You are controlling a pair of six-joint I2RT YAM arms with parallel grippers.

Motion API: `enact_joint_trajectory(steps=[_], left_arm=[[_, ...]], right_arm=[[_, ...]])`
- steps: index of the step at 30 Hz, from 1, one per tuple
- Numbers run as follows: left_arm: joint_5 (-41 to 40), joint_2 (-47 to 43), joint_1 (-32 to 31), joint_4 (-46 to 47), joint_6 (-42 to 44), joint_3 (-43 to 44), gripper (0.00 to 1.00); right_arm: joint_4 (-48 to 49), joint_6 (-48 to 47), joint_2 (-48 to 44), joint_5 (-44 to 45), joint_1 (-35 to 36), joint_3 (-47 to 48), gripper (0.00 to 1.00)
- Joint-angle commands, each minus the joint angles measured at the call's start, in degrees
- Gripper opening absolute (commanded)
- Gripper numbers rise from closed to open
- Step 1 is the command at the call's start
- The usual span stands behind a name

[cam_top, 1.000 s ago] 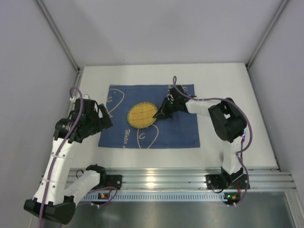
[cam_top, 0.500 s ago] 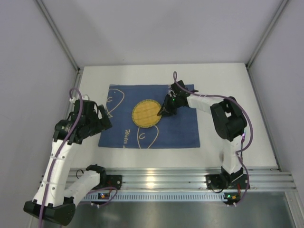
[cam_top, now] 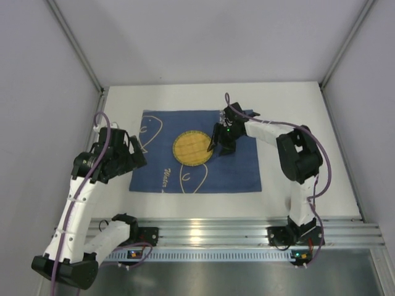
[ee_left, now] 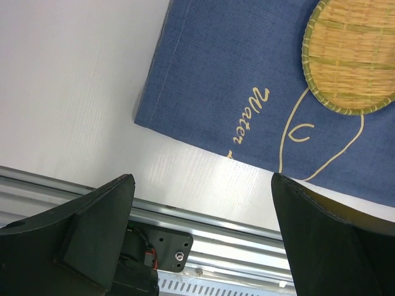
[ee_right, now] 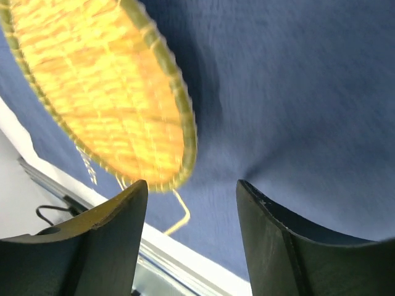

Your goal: Set the dinner table for one person

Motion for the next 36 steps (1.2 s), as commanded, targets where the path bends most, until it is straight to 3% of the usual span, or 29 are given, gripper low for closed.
enact_joint_trajectory(steps=[1, 5, 7, 11, 15, 20, 24, 29, 36], left_arm=[[0.7, -0.8, -0.1, 1.1, 0.1, 0.2, 0.97], [1.0, -1.0, -0.1, 1.8, 0.0, -1.1, 0.97], [1.3, -0.9, -0.2, 2.9, 0.0, -2.0, 0.98], [3.1, 0.2, -0.1, 5.9, 0.0, -4.0, 0.97], [6.4, 3.2, -0.1, 9.3, 0.1, -5.9, 0.97], [10.0, 9.7, -0.1, 15.5, 0.9, -6.9, 0.97], [13.6, 19.1, -0.2, 17.9, 1.3, -2.3, 0.95], [15.5, 30.3, -0.8, 14.5, 3.4, 9.4, 0.94], [16.1, 41.8, -0.9, 11.0, 4.6, 16.7, 0.92]], right_arm=[[-7.7, -5.7, -11.7, 3.8, -2.9, 2.1, 0.6], [-12.1, -9.9, -21.9, 5.7, -10.9, -3.3, 0.61], [-14.7, -11.2, -27.9, 7.1, -18.3, -8.2, 0.61], [-21.5, -13.0, -35.9, 22.3, -31.7, -15.4, 0.62], [-24.1, -12.0, -39.7, 27.7, -41.3, -25.0, 0.62], [-26.0, -13.0, -41.5, 33.8, -50.2, -27.8, 0.63], [-27.3, -12.6, -40.3, 36.9, -53.6, -27.6, 0.64], [-24.6, -11.3, -38.3, 36.4, -56.9, -29.2, 0.63], [-18.2, -11.6, -29.1, 34.3, -57.3, -31.3, 0.6]])
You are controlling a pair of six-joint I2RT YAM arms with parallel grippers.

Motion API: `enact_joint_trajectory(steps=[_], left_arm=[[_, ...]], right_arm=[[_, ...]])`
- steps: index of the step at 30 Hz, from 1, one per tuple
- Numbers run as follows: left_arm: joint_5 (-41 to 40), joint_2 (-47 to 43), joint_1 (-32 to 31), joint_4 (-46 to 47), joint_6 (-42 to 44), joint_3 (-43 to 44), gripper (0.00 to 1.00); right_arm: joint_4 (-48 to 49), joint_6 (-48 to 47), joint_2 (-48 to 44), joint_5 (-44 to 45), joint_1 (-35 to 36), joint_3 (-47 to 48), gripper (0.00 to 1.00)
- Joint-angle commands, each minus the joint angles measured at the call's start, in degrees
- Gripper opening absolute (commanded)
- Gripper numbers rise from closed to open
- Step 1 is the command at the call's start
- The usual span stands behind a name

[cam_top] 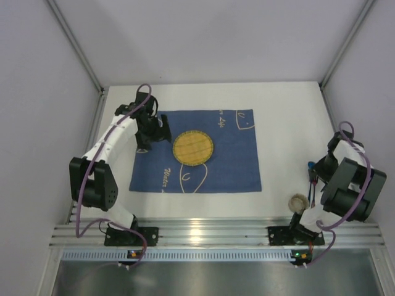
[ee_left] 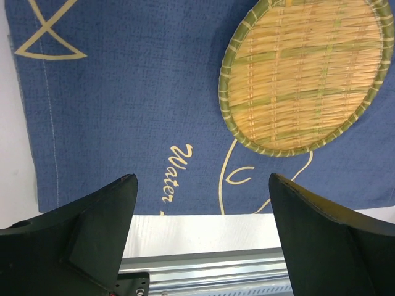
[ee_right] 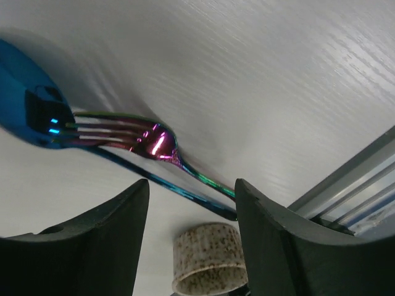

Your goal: Set the dinner table for one person

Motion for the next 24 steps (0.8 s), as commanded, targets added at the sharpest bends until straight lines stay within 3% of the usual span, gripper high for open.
enact_joint_trajectory(steps=[1, 5, 9, 10, 13, 24], left_arm=[[1.8, 3.7, -0.3, -2.0, 0.3, 3.2, 0.92], [2.2, 5.9, -1.7, -1.2, -1.1, 4.4, 0.92], [0.9, 7.6, -3.1, -1.8, -2.0, 6.0, 0.91], [0.8, 7.8, -3.2, -1.8, -2.2, 6.0, 0.91], [0.4, 7.9, -3.2, -1.8, -2.7, 6.1, 0.91], [-1.2, 5.1, -3.2, -0.7, -5.7, 2.9, 0.91]], right_arm=[[4.9, 0.1, 4.1, 0.0, -0.5, -1.6, 0.58], [9.4, -0.3, 9.7, -2.3, 0.1, -2.0, 0.53], [9.8, 0.1, 15.1, -3.3, 1.7, 1.9, 0.34], [9.9, 0.3, 17.0, -3.9, 2.2, 2.9, 0.2], [9.2, 0.7, 19.8, -4.7, 4.7, 6.9, 0.02], [0.7, 3.5, 37.2, -7.2, 21.1, 36.5, 0.0]])
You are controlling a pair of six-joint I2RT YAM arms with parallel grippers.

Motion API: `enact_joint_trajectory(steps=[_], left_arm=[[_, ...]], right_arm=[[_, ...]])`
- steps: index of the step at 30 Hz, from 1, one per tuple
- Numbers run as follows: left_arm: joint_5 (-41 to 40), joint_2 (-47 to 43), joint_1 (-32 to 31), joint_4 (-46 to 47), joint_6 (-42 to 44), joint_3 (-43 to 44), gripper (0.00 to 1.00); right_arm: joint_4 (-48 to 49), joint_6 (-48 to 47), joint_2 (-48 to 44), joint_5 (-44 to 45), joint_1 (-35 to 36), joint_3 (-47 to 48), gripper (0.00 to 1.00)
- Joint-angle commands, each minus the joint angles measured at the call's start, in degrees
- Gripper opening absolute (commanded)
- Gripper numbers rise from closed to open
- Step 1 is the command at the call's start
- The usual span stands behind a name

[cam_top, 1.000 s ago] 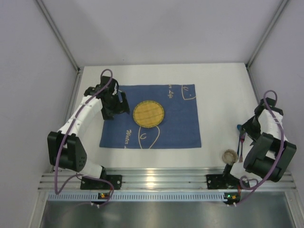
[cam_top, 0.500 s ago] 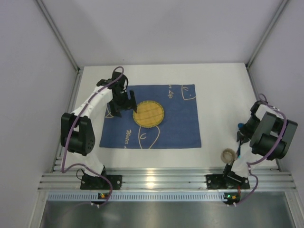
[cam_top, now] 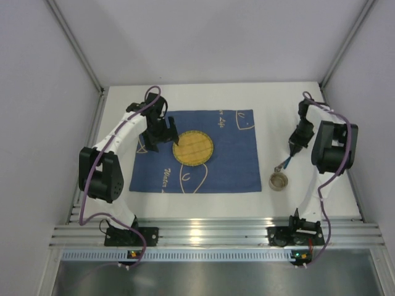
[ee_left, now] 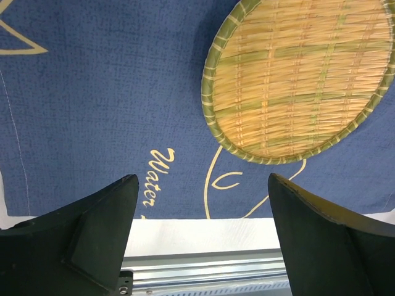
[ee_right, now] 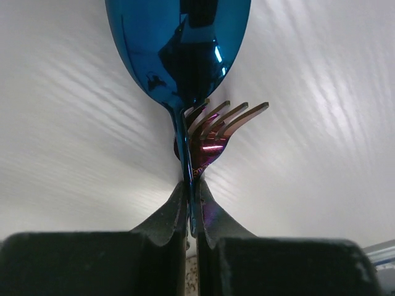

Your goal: Set the dinner table for one person

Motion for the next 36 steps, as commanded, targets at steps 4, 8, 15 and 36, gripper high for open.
enact_joint_trajectory(steps=[4, 8, 15, 36], left_arm=[[-1.9, -5.8, 0.1, 1.3, -2.8, -4.3, 0.91], [-2.1, -8.7, 0.1, 2.1, -4.0, -7.8, 0.91], [-2.6, -12.1, 0.1, 3.8, -4.2, -11.3, 0.91], [-2.2, -9.5, 0.1, 4.0, 0.1, -8.0, 0.91]], right_arm=[[2.9, 2.3, 11.3, -2.7, 5.4, 15.5, 0.0], [1.9, 0.7, 13.5, -3.9, 6.1, 21.7, 0.0], [1.7, -3.0, 13.0, -7.0, 6.3, 23.7, 0.6], [4.9, -3.0, 5.0, -3.0, 6.2, 13.0, 0.04]])
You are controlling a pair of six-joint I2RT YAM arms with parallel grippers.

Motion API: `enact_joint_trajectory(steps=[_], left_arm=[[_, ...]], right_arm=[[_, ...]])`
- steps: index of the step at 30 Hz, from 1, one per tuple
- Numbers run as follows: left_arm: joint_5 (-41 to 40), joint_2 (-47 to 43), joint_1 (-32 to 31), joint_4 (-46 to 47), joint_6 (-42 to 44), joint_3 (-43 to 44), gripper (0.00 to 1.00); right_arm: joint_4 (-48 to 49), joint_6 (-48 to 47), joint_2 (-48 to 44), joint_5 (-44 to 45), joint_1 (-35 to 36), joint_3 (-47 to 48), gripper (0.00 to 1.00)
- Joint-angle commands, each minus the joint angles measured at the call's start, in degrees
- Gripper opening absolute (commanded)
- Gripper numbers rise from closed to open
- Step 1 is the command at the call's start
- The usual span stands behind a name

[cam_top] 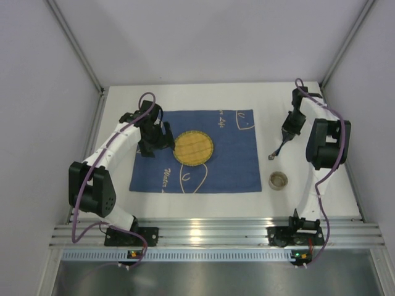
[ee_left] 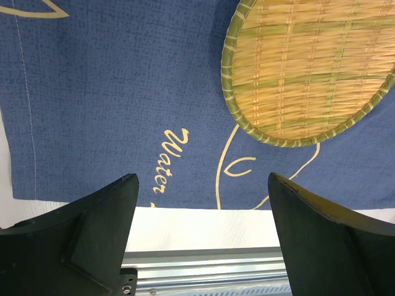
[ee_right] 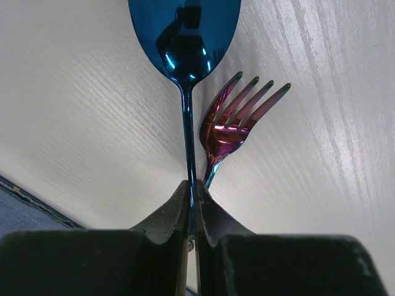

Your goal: Set the dinner table for one person

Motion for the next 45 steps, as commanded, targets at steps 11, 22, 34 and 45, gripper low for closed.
enact_joint_trajectory(steps=[11, 22, 34, 45], left_arm=[[-0.9, -0.2, 0.1, 0.0, 2.0, 1.5, 0.91], [-1.3, -0.1, 0.1, -0.9, 2.6, 1.9, 0.91], [-1.3, -1.5, 0.1, -0.2, 2.1, 2.0, 0.91], [-1.3, -3.8, 0.1, 0.5, 2.3, 0.2, 0.91]], right_arm=[[3.6, 0.6, 0.2, 2.0, 0.8, -2.0, 0.18], [4.1, 0.9, 3.2, 1.5, 0.8, -0.6, 0.03], [-1.0, -1.2, -5.9, 2.7, 4.1, 6.6, 0.0], [1.5, -2.4, -13.8, -12.9, 24.8, 1.8, 0.0]])
